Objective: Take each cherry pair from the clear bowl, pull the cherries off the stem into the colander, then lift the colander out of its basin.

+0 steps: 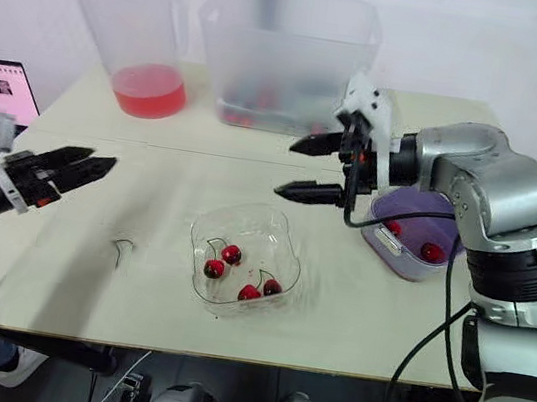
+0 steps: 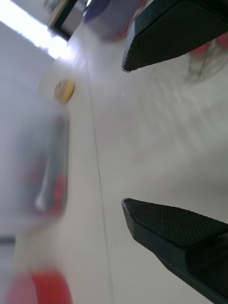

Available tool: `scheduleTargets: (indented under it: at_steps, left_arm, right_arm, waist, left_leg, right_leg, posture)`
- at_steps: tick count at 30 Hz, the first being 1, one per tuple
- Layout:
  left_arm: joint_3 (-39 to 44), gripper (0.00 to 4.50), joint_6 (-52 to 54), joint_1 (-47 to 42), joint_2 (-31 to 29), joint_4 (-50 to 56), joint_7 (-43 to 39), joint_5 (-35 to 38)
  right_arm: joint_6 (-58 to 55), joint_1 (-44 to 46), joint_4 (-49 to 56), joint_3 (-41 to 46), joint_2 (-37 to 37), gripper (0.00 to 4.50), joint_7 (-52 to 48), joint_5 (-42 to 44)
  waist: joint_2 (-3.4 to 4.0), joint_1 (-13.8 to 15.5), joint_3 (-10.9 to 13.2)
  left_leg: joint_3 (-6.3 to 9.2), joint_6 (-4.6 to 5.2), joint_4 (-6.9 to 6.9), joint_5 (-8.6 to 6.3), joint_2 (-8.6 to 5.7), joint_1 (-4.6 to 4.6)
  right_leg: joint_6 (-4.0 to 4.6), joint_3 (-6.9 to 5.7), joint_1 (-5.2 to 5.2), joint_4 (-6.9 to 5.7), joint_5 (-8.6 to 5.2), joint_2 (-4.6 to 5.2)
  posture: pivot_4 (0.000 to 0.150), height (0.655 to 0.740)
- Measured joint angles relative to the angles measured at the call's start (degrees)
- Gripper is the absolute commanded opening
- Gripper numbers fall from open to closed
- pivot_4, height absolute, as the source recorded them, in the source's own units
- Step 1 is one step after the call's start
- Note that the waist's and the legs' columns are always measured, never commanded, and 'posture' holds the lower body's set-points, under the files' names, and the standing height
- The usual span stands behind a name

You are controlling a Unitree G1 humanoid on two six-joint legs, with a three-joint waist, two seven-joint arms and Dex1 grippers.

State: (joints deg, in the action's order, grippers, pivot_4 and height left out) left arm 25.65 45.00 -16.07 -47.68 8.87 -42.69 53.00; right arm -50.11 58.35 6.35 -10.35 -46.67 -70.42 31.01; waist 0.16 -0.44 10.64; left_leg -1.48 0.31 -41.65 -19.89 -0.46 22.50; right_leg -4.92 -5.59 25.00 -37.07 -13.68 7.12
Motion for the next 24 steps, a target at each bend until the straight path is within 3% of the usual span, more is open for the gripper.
scheduleTargets:
  at_steps: [6,9,15,24]
  left_arm:
    - [-6.99,4.46,0.75,-1.14,-3.36,10.83,-9.91,1.46]
    - [-7.3,4.46,1.81,-3.02,-6.11,11.96,-11.04,1.49]
    - [-6.33,4.46,2.16,-3.29,-9.84,13.51,-13.26,2.09]
    - [-4.31,4.46,1.76,1.24,-9.86,13.75,-12.38,-0.06]
  right_arm:
    - [-4.65,-1.31,6.94,-4.13,4.65,4.5,4.63,-0.35]
    - [-10.34,-2.45,9.59,-5.61,10.05,4.5,12.87,-1.28]
    - [-25.05,-1.75,10.7,-8.74,13.22,4.5,20.55,-0.7]
    - [-22.84,-2.8,5.6,-18.99,19.36,4.5,27.98,-6.94]
  waist:
    - [-0.01,-0.69,0.01]
    - [-0.01,-0.38,0.01]
    - [-0.01,-0.22,0.01]
    - [-0.01,-0.4,0.01]
  left_leg:
    - [-0.09,-0.12,0.18,0.07,0.12,-0.02]
    - [-0.06,-0.23,0.21,0.14,0.14,-0.01]
    - [-0.04,-0.21,0.23,0.14,0.01,0.01]
    - [-0.08,-0.21,0.38,0.15,0.08,0.02]
  right_leg:
    - [0.0,0.04,0.14,-0.01,0.0,-0.12]
    - [0.01,0.03,0.18,-0.04,0.01,-0.16]
    - [0.01,0.03,0.17,-0.01,0.0,-0.16]
    - [0.01,0.04,0.28,-0.02,0.0,-0.26]
  posture:
    - [0.15,0.6886]
    - [0.15,0.6886]
    - [0.15,0.6886]
    - [0.15,0.6886]
